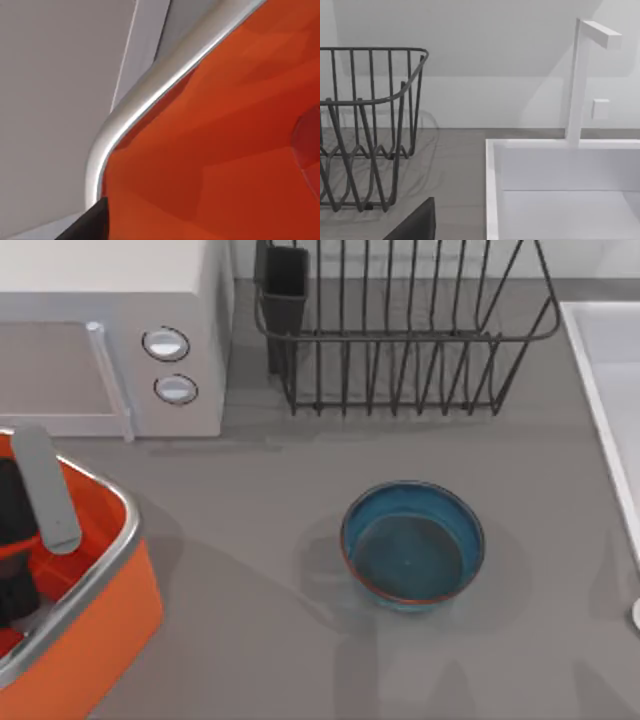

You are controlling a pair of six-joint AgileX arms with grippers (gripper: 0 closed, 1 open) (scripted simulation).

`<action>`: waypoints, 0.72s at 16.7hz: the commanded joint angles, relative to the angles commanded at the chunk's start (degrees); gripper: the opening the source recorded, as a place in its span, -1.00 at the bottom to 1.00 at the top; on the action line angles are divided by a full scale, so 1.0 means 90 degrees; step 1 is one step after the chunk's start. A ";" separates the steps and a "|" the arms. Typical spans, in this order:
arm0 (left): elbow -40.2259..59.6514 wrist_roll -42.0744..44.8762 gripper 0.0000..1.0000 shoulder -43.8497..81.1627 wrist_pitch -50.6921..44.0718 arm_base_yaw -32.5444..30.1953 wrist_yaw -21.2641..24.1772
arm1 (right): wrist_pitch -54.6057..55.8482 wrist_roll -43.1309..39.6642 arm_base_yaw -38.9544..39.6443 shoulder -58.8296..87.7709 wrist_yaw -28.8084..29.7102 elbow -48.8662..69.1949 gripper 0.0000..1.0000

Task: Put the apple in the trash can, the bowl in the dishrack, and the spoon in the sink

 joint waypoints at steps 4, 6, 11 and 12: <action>-0.1449 -0.3036 1.00 -0.2137 0.1147 0.0278 0.0213 | 0.0000 0.0000 0.0000 0.0000 0.0000 0.0000 1.00; -0.2085 -0.4426 1.00 -0.3261 0.1614 0.0380 0.0313 | 0.0000 0.0000 0.0000 0.0000 0.0000 0.0000 1.00; -0.3262 -0.6888 1.00 -0.5492 0.2425 0.0540 0.0509 | 0.0000 0.0000 0.0000 0.0000 0.0000 0.0000 1.00; -0.3417 -0.7202 1.00 -0.5777 0.2527 0.0557 0.0536 | 0.0000 0.0000 0.0000 0.0000 0.0000 0.0000 1.00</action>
